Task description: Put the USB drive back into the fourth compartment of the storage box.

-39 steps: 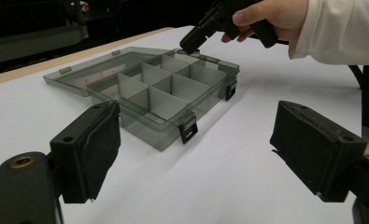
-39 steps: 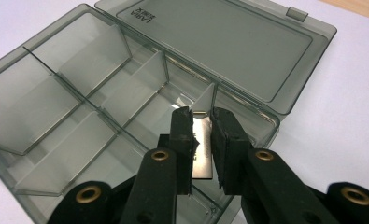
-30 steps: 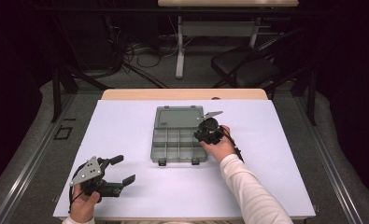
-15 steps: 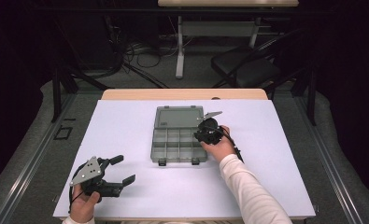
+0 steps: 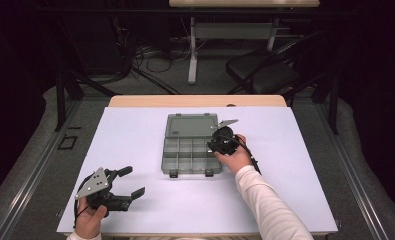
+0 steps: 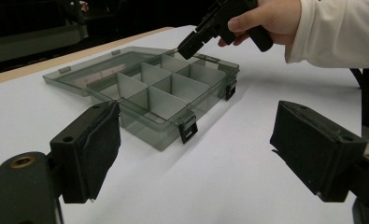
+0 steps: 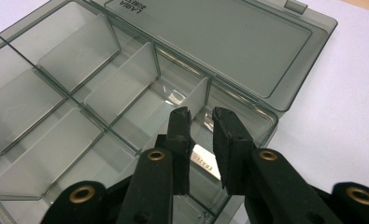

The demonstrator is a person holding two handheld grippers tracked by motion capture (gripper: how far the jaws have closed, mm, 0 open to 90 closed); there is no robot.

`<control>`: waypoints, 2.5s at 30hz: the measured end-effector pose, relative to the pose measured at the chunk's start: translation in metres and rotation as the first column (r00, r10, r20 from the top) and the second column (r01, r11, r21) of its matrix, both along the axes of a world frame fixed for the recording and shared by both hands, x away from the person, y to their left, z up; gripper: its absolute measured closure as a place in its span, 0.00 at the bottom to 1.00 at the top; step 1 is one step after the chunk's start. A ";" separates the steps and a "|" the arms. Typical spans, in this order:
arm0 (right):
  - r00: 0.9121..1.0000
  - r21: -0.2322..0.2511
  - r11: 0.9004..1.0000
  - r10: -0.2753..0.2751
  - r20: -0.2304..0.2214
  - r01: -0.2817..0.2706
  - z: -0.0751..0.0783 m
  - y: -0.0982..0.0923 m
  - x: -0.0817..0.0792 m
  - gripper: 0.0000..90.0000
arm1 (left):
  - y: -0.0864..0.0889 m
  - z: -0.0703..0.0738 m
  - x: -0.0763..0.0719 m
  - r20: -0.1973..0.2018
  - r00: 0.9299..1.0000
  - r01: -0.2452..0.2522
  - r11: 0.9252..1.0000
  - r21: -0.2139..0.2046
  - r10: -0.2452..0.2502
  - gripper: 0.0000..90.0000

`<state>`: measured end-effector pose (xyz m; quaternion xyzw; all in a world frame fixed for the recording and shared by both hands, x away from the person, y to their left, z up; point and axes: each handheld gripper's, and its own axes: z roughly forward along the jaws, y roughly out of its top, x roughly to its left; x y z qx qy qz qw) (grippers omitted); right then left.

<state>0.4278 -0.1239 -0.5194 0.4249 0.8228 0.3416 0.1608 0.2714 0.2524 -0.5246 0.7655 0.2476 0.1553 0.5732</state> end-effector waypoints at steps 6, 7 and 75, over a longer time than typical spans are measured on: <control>1.000 0.001 1.000 0.002 0.009 -0.002 0.001 -0.001 -0.001 0.80 | 0.000 0.000 0.000 0.000 1.000 0.000 1.000 0.001 0.000 0.17; 1.000 0.000 1.000 0.004 0.014 -0.004 0.001 -0.001 -0.001 0.79 | 0.000 0.000 0.000 -0.001 1.000 0.000 1.000 0.000 0.000 0.18; 0.990 0.041 0.997 0.061 0.129 -0.067 0.036 -0.005 -0.043 0.00 | -0.002 -0.002 0.009 -0.027 0.999 -0.022 1.000 -0.014 0.022 0.17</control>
